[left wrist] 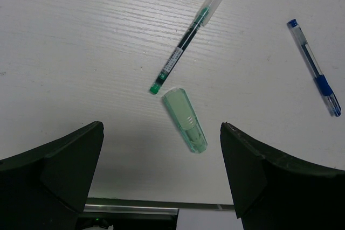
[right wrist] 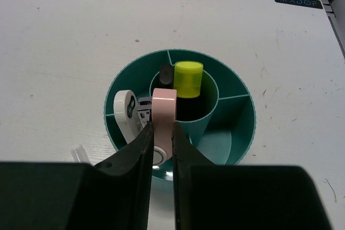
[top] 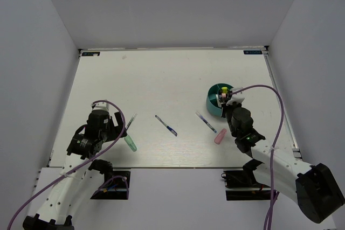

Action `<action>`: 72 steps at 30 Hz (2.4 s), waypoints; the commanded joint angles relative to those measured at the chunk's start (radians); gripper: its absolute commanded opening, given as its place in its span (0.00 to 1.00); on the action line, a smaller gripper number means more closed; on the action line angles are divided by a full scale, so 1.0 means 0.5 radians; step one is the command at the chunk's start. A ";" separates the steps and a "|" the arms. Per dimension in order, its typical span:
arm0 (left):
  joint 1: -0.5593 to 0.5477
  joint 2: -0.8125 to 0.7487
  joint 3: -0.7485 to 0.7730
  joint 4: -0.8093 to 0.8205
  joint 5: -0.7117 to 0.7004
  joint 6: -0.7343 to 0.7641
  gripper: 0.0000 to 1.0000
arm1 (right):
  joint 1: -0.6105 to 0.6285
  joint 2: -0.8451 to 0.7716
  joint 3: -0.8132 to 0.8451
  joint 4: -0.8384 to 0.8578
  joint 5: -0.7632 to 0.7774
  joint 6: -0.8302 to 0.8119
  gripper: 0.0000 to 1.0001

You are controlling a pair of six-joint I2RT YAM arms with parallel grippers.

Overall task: Sort the stationery into containers
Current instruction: Place the stationery in the storage box, then pick up the pen from the center of the board.

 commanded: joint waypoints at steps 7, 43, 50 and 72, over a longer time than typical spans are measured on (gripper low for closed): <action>0.008 -0.013 -0.008 0.022 0.019 0.010 1.00 | -0.012 0.022 0.005 0.189 0.014 -0.010 0.00; 0.008 -0.023 -0.008 0.019 0.015 0.013 1.00 | -0.040 -0.021 0.118 -0.111 -0.075 0.058 0.54; 0.011 0.023 -0.017 0.046 0.086 0.025 0.90 | -0.040 -0.076 0.555 -0.756 -0.326 0.052 0.20; -0.035 1.643 0.707 0.261 0.104 0.313 0.61 | 0.000 0.728 1.309 -2.127 -1.790 -0.491 0.32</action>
